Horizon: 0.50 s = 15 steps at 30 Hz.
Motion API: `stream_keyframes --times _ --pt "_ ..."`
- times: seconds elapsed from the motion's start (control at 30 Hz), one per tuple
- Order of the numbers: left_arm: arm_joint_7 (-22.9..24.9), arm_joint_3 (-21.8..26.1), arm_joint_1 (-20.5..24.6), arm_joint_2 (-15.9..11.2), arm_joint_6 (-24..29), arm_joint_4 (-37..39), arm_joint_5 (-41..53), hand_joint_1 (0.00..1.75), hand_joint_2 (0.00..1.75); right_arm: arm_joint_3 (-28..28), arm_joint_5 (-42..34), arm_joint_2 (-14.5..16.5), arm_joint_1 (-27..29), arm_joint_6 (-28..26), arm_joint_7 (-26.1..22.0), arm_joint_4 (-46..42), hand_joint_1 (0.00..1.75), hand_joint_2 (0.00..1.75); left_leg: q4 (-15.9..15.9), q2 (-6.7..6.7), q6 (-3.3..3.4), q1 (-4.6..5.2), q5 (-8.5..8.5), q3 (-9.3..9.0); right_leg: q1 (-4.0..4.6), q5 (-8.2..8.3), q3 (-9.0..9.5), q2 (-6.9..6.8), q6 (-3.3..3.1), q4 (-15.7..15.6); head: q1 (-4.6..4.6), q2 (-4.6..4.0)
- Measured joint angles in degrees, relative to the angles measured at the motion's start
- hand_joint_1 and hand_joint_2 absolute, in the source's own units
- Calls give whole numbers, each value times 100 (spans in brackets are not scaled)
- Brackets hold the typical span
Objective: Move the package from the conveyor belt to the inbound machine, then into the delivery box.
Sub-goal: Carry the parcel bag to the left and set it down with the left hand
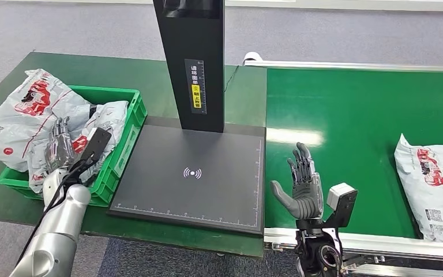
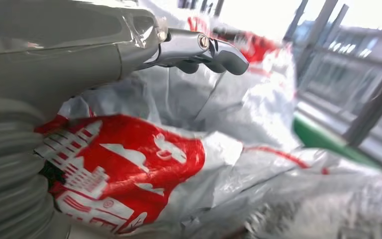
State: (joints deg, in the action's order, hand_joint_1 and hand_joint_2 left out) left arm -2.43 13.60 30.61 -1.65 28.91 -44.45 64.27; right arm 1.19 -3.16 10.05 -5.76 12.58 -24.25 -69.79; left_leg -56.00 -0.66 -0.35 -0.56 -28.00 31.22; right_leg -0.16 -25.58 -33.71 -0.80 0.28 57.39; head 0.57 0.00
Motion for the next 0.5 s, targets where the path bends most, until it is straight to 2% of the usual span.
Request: stream_keyframes --times 0.23,0.37,0.5 --pt "-1109 -246 -540 126 956 -1144 -884 0 175 66 -103 -28 18 -59 -17 -23 0 175 -2 0 1 1 -3 25 -1 0 -21 0 1 0 -1 0" --pt "-1815 -273 -793 270 1094 -1838 -1098 0 175 129 -140 -35 11 -81 -33 -23 0 175 -2 1 1 1 -4 32 -1 -1 -28 -1 1 -1 -1 0" --pt "-2848 -79 -975 551 1100 -2505 -1205 0 175 173 -175 -42 0 -93 -57 -23 0 175 -1 1 1 1 -4 34 -1 -1 -28 0 1 -1 0 0"
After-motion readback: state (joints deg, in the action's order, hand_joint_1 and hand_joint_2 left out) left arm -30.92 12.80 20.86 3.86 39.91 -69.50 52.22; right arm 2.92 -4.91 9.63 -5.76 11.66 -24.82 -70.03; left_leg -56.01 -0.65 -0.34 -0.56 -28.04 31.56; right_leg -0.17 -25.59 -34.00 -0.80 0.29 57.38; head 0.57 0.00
